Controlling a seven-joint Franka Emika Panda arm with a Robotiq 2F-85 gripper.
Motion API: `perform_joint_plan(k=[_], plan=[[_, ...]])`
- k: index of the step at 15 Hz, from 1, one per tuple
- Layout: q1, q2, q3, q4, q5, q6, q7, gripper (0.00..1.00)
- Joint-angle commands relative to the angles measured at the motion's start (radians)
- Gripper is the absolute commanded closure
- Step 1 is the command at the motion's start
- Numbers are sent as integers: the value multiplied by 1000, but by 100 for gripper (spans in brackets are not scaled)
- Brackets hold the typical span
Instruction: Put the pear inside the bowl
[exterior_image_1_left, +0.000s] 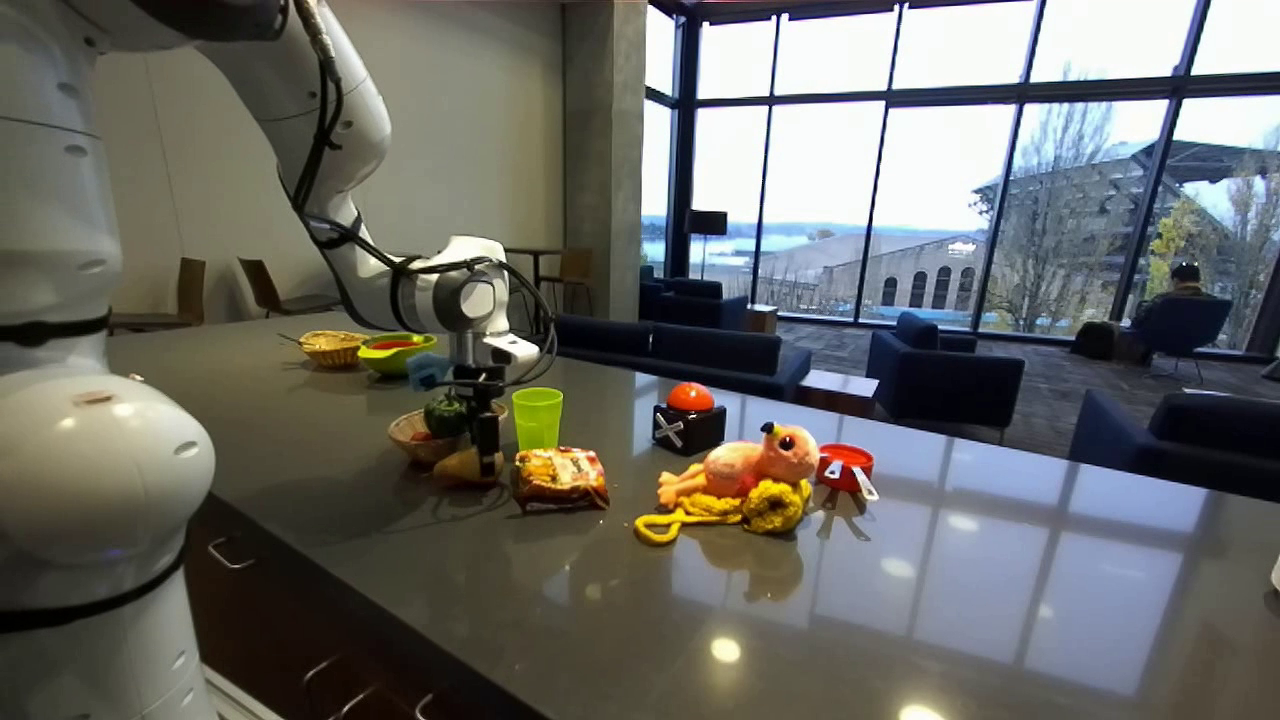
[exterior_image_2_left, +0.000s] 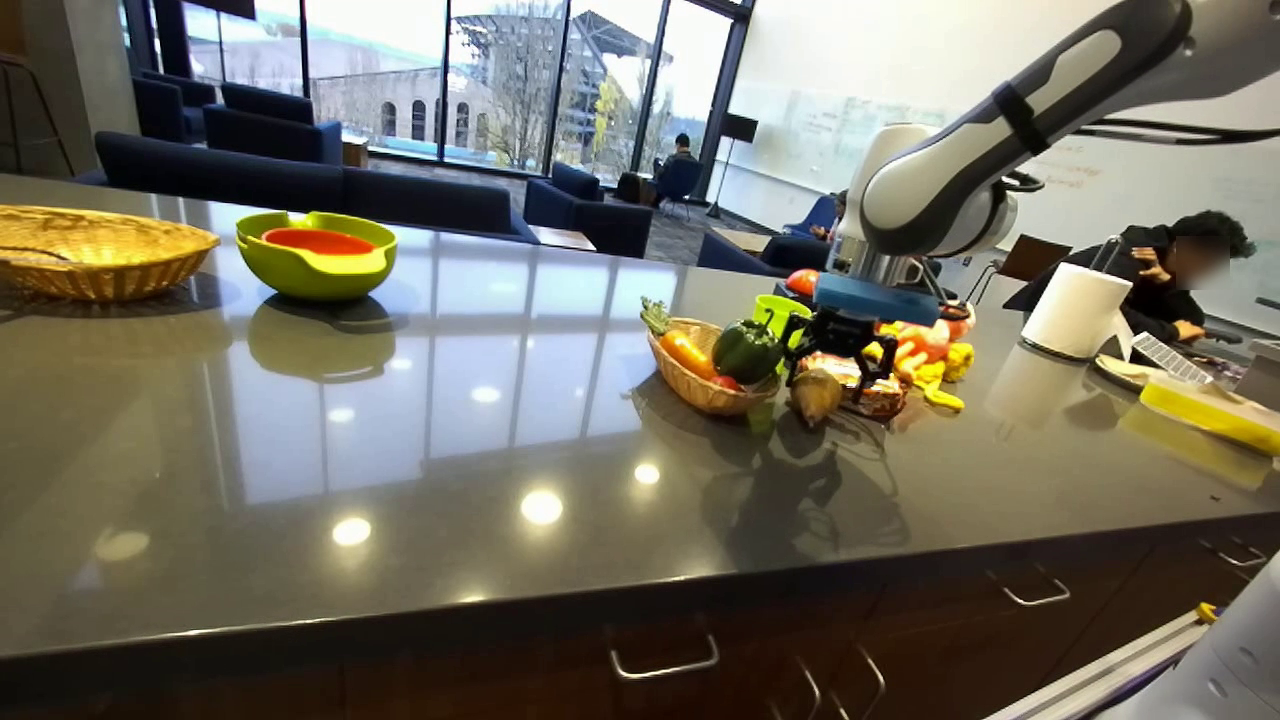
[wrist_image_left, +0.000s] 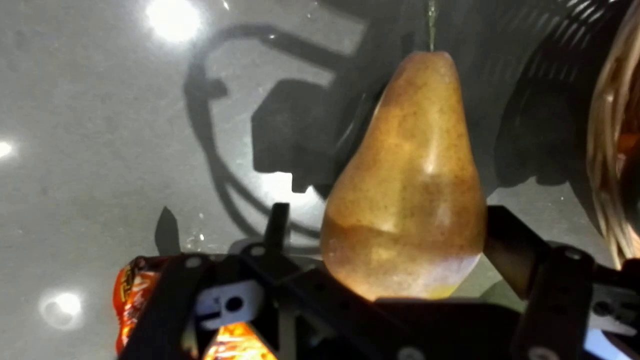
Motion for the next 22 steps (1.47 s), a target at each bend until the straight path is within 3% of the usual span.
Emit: perform_joint_plan(k=[1, 3, 16, 22], plan=[[19, 14, -21, 3, 40, 20, -58, 32], [21, 14, -23, 3, 42, 23, -69, 47], [29, -99, -20, -4, -9, -53, -98, 47], [33, -197, 0, -4, -60, -111, -220, 47]])
